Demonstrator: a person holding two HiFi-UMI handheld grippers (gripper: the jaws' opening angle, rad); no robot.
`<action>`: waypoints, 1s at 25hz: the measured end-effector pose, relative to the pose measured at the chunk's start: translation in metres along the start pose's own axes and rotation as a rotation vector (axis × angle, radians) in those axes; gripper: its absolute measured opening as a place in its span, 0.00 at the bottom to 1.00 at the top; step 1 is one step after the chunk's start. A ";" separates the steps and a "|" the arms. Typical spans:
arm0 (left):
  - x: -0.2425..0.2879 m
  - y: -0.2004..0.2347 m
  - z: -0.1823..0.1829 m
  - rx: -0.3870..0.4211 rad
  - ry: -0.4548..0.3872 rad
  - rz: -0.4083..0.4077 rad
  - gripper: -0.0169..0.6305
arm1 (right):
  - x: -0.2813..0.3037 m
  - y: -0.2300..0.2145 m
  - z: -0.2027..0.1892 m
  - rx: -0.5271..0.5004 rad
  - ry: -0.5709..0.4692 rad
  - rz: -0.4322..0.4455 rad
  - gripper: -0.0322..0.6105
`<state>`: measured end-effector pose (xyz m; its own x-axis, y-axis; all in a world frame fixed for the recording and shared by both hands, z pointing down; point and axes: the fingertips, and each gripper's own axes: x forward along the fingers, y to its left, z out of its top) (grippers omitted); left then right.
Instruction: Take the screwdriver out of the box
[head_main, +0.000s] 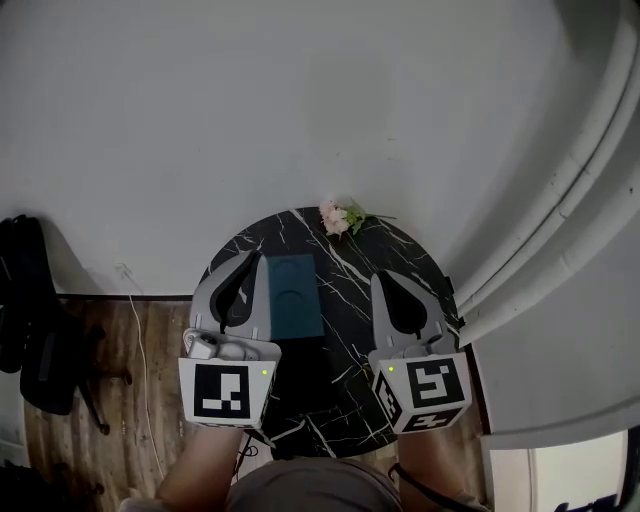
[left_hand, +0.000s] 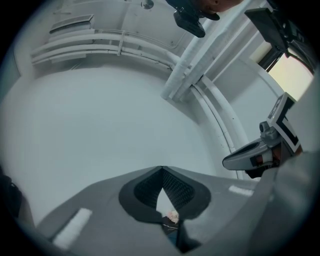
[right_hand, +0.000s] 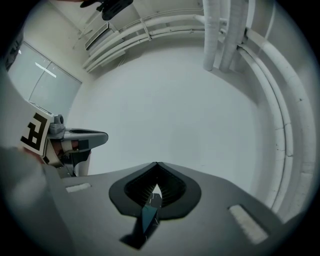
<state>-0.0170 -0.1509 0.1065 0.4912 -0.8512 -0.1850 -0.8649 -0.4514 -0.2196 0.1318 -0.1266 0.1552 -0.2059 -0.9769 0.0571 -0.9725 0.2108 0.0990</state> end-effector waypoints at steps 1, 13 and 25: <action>-0.001 -0.002 0.000 0.002 0.000 -0.003 0.03 | -0.001 0.001 -0.001 -0.001 -0.001 0.000 0.09; -0.008 -0.012 -0.005 -0.013 0.020 -0.027 0.03 | -0.008 0.006 -0.003 -0.003 -0.015 -0.001 0.09; -0.011 -0.008 -0.003 0.005 0.015 -0.026 0.03 | -0.011 0.011 0.001 -0.018 -0.033 -0.006 0.09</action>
<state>-0.0157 -0.1390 0.1132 0.5118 -0.8432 -0.1646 -0.8513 -0.4721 -0.2288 0.1235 -0.1140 0.1544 -0.2034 -0.9788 0.0239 -0.9718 0.2048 0.1171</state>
